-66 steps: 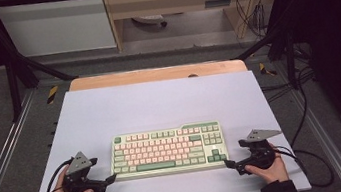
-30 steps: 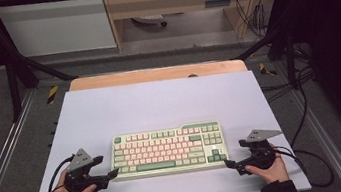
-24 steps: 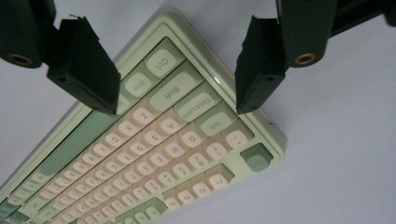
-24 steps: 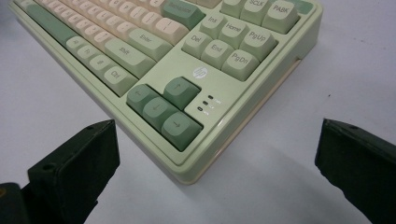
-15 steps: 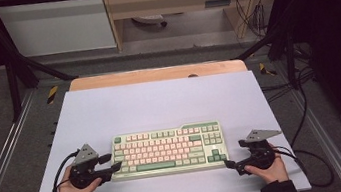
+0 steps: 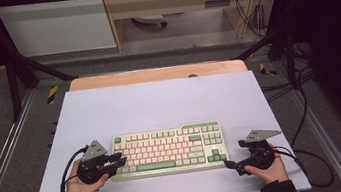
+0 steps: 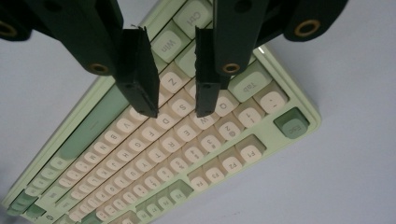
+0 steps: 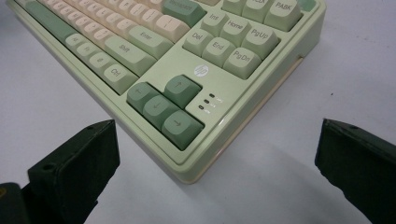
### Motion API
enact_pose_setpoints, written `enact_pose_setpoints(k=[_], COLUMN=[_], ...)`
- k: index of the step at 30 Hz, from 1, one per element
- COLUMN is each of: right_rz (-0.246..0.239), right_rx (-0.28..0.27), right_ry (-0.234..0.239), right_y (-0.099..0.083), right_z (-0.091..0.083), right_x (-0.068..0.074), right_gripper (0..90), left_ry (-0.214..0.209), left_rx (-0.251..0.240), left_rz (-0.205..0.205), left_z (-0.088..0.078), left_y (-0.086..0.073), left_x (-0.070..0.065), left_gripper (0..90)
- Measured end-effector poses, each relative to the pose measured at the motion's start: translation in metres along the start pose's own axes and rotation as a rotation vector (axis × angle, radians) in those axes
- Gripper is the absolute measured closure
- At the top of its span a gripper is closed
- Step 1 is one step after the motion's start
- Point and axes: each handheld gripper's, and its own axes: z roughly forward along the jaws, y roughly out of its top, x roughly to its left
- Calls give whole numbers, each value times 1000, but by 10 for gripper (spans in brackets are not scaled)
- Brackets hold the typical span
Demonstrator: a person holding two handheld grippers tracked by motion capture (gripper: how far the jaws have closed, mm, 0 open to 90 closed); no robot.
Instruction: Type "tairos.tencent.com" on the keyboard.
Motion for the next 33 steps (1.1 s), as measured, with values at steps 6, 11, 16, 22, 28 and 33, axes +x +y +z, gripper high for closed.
enact_pose_setpoints(k=[6,11,16,22,28,33], right_rz=[2,0,-5,-4,-5,-5], right_rx=[1,5,7,8,8,8], right_ry=[0,-5,-5,-4,-4,-3], right_y=[0,0,0,0,0,0], right_z=[0,0,0,0,1,1], right_x=[0,0,0,0,0,0], right_gripper=[5,5,5,5,5,5], left_ry=[-2,-8,-13,-15,-21,-26], left_rx=[19,30,37,44,46,47], left_rz=[10,17,26,35,45,55], left_z=[8,15,21,30,37,45], left_y=[7,12,17,23,30,36], left_x=[-4,-7,-11,-15,-20,-24], left_gripper=[763,801,837,877,898,899])
